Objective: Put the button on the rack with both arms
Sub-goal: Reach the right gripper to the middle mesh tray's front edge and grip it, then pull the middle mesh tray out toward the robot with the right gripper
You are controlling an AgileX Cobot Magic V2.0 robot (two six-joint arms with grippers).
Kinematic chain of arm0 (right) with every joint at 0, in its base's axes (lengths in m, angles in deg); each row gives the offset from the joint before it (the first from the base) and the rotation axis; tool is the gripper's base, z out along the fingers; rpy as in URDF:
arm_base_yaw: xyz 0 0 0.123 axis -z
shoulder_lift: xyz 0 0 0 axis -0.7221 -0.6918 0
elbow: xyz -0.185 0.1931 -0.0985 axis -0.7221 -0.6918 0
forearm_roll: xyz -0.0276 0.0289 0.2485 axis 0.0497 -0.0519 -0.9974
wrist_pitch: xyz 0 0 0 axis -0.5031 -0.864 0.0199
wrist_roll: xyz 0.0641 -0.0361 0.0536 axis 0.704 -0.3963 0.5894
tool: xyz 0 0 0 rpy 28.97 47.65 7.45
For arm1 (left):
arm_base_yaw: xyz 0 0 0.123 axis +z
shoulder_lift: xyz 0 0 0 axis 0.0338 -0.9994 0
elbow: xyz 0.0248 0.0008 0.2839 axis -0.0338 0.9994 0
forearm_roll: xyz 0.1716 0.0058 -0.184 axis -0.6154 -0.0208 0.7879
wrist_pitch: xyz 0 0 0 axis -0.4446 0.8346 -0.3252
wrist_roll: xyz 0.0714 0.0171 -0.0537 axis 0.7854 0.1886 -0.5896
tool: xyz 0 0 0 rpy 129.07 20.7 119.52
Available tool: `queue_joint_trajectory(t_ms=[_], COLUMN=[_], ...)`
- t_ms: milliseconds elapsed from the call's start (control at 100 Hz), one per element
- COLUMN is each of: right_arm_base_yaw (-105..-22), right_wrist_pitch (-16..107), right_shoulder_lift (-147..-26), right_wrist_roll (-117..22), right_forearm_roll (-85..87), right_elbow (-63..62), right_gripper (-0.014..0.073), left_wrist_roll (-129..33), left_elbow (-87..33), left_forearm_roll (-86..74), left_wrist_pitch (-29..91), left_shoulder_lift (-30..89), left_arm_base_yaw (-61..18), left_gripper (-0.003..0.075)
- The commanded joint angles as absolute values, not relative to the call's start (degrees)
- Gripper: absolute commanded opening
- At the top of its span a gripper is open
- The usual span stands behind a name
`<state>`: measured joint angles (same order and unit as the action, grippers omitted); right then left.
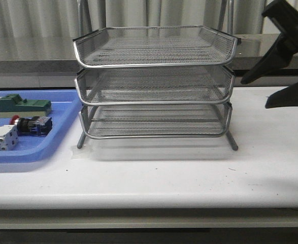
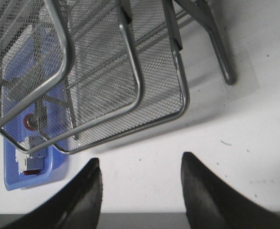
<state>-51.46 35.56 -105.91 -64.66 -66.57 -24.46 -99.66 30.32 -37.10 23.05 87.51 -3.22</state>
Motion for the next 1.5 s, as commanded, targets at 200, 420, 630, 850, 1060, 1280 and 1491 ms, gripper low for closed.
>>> queue_joint_trajectory(t_ms=[200,420,630,850,1060,1280,1491], right_arm_base_yaw=[-51.26,-51.26,-51.26,-51.26,-51.26,-51.26,-51.26], right_wrist_pitch=[27.29,22.86,21.89,23.07,23.09,23.16,23.33], right_shoulder_lift=[-116.3,-123.12,-124.74,-124.9,-124.9,-124.79,-121.65], right_wrist_roll=[-87.55,-88.33,-88.33,-88.33,-88.33,-88.33,-92.77], right_forearm_roll=[-91.29,-92.29,-92.57,-93.02,-92.71,-90.58,-90.54], right_elbow=[-18.92,-14.93,-12.61,-12.52,-12.7,-15.4,-24.29], right_gripper=[0.0388,0.0388,0.0388,0.0237,-0.0002,-0.0017,-0.0017], left_wrist_roll=[-100.07,-100.07,-100.07,-100.07,-100.07,-100.07,-100.07], left_elbow=[32.83,32.83,32.83,32.83,32.83,32.83,32.83], left_forearm_roll=[-36.85,-36.85,-36.85,-36.85,-36.85,-36.85,-36.85], left_wrist_pitch=[18.59,18.59,18.59,18.59,18.59,18.59,18.59], left_shoulder_lift=[89.24,89.24,89.24,89.24,89.24,89.24,89.24], left_arm_base_yaw=[-3.12,-3.12,-3.12,-3.12,-3.12,-3.12,-3.12], left_gripper=[-0.002,-0.002,-0.002,-0.002,-0.002,-0.002,-0.002])
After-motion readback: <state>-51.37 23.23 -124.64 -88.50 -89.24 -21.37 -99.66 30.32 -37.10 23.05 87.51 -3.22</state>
